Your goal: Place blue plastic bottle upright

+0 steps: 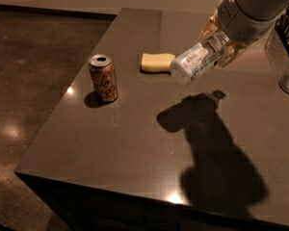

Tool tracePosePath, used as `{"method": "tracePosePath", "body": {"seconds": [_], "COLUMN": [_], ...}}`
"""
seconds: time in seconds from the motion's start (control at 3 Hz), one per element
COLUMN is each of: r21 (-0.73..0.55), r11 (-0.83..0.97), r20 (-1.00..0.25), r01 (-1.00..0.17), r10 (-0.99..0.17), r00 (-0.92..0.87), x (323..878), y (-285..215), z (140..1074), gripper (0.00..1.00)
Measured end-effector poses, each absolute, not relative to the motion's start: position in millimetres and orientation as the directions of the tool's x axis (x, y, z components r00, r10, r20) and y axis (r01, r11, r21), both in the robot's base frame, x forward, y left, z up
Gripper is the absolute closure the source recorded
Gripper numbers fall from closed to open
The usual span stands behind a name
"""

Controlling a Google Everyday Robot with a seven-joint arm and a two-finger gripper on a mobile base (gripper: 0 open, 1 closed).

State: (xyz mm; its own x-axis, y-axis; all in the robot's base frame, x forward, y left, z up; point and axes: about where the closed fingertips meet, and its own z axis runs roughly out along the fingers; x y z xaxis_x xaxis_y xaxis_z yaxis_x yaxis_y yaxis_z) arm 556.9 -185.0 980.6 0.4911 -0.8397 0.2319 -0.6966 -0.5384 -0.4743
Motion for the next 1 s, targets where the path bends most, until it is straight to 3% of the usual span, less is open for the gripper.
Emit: {"method": "tracePosePath", "body": {"seconds": [0.33,1.0], "r21": [-0.533,-0.62], "r11": [-0.61,-0.643], "r20": [0.281,0.404], "r01": [-0.587,-0.45], "r10": [-0.781,-0.753], "r00": [0.557,0.519], "x": [572.1,587.7], "y": [-191.0,-196.5], "z": [991.1,1004.5], "gripper": [1.0,1.0]}}
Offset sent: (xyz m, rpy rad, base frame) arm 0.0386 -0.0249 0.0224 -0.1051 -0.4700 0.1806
